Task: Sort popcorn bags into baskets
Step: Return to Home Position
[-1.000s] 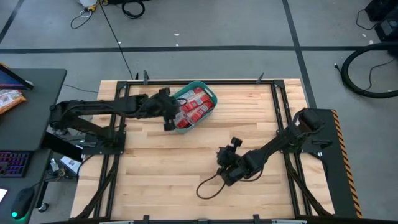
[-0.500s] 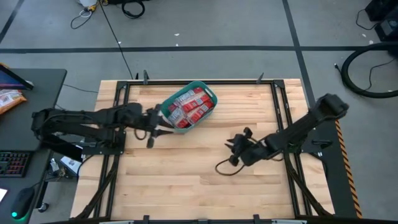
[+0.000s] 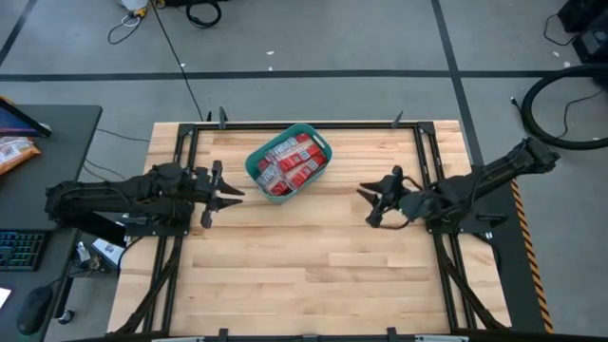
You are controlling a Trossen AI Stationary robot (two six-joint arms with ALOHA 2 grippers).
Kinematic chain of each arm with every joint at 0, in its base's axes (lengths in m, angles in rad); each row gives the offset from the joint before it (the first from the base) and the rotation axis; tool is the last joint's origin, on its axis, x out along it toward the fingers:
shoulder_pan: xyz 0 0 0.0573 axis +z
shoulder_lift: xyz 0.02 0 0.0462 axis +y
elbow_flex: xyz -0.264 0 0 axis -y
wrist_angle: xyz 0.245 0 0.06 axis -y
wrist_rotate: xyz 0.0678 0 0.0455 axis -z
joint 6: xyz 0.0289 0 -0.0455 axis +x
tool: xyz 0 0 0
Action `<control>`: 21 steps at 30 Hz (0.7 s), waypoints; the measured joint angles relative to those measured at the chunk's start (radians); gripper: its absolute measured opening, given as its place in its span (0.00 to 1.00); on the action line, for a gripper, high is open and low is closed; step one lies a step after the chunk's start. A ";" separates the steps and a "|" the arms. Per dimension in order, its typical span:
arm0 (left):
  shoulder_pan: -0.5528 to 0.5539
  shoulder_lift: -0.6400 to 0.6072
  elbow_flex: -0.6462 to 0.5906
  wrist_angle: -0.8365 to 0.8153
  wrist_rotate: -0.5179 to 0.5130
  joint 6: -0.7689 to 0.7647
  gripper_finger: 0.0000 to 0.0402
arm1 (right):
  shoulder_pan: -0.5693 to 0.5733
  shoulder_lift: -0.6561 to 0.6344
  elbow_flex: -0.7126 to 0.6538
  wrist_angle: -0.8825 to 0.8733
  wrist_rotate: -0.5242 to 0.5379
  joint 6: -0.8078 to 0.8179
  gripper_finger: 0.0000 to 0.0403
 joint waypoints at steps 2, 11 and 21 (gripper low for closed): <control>0.000 -0.051 -0.024 -0.002 -0.002 -0.004 0.23 | -0.014 -0.038 0.000 -0.026 0.000 -0.006 0.25; 0.000 -0.244 -0.107 -0.027 -0.002 -0.024 0.23 | -0.107 -0.230 -0.126 -0.046 -0.066 0.015 0.25; 0.000 -0.388 -0.165 -0.069 -0.004 -0.046 0.23 | -0.222 -0.480 -0.355 0.148 -0.292 0.021 0.25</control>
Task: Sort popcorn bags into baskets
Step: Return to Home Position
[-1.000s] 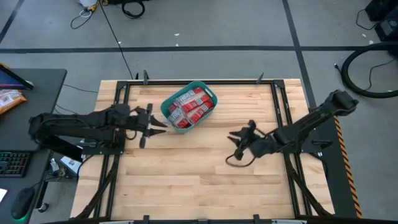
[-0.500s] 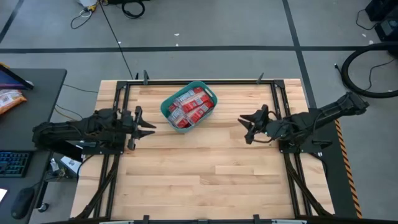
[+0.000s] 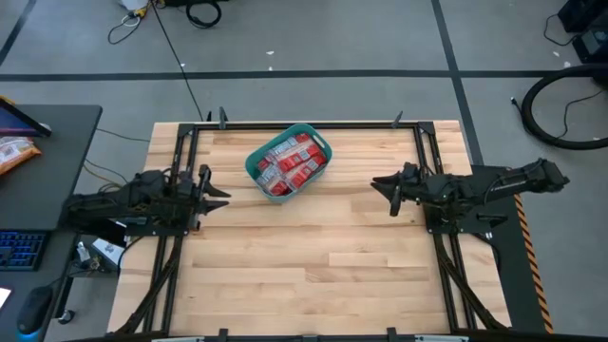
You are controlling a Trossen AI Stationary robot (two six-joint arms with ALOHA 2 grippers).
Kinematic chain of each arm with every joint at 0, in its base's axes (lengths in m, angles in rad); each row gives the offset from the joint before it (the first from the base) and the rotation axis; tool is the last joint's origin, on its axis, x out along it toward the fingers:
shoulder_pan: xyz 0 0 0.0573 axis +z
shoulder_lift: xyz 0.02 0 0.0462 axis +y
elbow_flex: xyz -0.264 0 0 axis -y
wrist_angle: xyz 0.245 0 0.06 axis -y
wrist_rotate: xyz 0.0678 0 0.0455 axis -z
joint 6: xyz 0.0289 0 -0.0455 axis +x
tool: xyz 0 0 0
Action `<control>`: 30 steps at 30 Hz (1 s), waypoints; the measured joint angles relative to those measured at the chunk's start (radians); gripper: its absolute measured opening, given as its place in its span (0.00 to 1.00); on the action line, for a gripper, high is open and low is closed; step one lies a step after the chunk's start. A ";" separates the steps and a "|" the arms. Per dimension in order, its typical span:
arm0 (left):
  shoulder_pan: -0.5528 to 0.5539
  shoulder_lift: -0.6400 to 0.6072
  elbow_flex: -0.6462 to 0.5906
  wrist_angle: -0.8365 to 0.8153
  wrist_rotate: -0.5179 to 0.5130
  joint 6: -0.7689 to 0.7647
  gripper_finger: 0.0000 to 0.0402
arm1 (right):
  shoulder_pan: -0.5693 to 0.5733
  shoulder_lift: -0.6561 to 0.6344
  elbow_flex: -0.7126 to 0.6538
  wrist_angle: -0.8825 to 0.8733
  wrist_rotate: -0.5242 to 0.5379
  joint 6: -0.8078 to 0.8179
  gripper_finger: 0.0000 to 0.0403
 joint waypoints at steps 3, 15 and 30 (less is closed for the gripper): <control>-0.001 -0.038 -0.001 -0.037 -0.028 0.003 0.23 | -0.022 -0.069 -0.055 0.034 -0.024 -0.014 0.25; 0.000 -0.085 -0.001 -0.104 -0.122 0.048 0.23 | -0.065 -0.287 -0.231 0.052 -0.076 0.005 0.25; 0.000 -0.083 -0.001 -0.062 -0.202 0.075 0.23 | -0.066 -0.276 -0.249 0.118 -0.008 -0.046 0.25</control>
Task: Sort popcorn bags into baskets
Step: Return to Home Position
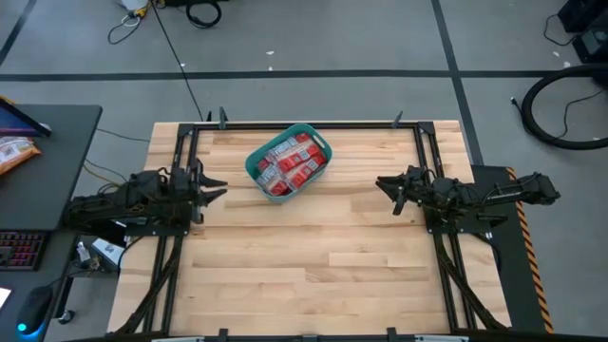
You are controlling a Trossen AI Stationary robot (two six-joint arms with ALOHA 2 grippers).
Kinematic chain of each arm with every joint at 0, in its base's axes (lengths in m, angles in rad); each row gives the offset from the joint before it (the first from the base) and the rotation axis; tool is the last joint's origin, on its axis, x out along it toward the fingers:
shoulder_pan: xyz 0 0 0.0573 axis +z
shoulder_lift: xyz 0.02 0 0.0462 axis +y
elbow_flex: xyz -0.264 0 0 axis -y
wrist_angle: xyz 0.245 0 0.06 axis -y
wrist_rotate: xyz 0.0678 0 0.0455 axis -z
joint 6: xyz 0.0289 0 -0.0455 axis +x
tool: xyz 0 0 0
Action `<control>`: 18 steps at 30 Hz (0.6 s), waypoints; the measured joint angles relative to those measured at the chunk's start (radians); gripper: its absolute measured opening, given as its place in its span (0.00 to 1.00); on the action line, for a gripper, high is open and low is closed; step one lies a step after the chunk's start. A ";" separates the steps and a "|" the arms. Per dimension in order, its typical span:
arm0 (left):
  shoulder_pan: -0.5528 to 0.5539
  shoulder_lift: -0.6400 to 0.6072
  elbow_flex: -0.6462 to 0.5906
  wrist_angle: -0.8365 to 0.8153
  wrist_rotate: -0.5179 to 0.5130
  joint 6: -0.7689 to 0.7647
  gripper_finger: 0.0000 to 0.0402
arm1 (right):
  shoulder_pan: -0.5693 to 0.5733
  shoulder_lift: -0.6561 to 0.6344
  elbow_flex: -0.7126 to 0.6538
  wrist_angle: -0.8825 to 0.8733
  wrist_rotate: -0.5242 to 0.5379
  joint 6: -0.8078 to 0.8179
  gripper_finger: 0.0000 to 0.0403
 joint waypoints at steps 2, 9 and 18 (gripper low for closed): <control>0.000 0.000 0.000 0.019 0.002 0.040 0.23 | 0.000 0.000 0.000 0.000 0.000 -0.002 0.25; 0.000 -0.001 0.000 0.144 -0.004 0.248 0.23 | 0.000 0.000 0.000 0.000 -0.014 -0.005 0.25; 0.000 0.000 0.000 0.154 -0.004 0.282 0.23 | 0.000 0.000 0.000 0.000 -0.015 -0.005 0.25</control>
